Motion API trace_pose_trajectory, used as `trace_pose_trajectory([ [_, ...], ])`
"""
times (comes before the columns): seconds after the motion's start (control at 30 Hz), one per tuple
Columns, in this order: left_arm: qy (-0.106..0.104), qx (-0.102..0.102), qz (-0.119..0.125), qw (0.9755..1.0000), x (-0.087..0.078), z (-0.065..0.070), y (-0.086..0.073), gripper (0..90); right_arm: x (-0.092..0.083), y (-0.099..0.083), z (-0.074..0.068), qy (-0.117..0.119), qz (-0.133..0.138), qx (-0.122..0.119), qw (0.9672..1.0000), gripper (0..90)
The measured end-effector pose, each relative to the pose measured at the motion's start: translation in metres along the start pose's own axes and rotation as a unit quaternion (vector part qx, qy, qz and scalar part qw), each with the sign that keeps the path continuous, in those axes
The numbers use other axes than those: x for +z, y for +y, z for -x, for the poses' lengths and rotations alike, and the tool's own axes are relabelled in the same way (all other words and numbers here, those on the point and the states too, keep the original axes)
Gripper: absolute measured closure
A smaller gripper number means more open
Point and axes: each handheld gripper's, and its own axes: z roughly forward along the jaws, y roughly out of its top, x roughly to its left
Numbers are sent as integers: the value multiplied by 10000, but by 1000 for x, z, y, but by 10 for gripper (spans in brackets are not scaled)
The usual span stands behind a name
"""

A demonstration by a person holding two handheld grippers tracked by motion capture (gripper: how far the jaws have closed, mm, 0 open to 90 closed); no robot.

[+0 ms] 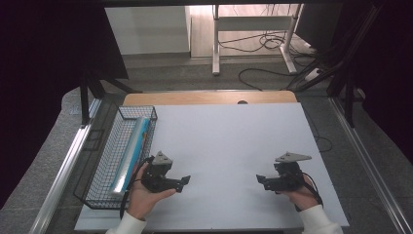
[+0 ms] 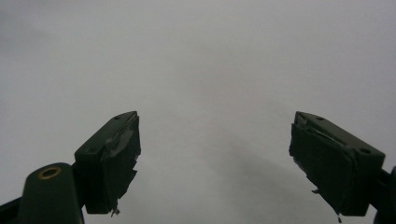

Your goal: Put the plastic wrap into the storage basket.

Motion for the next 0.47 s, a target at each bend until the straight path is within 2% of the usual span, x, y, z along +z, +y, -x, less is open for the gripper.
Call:
trace_pose_trajectory([
  [0.1,75,65,-32,9999,3,3,-1,166,-1,2,-2,72,98,-88,9999,166],
  [0.17,31,18,-23,10000,4,1,-3,167,0,1,-3,92,86,-133,9998,164],
  [0.23,161,-23,124,9998,2,1,-5,180,0,1,-4,176,61,-170,9997,158],
  [0.47,30,-52,-5,10000,3,-3,-7,168,-4,1,-7,186,142,-324,9992,136],
])
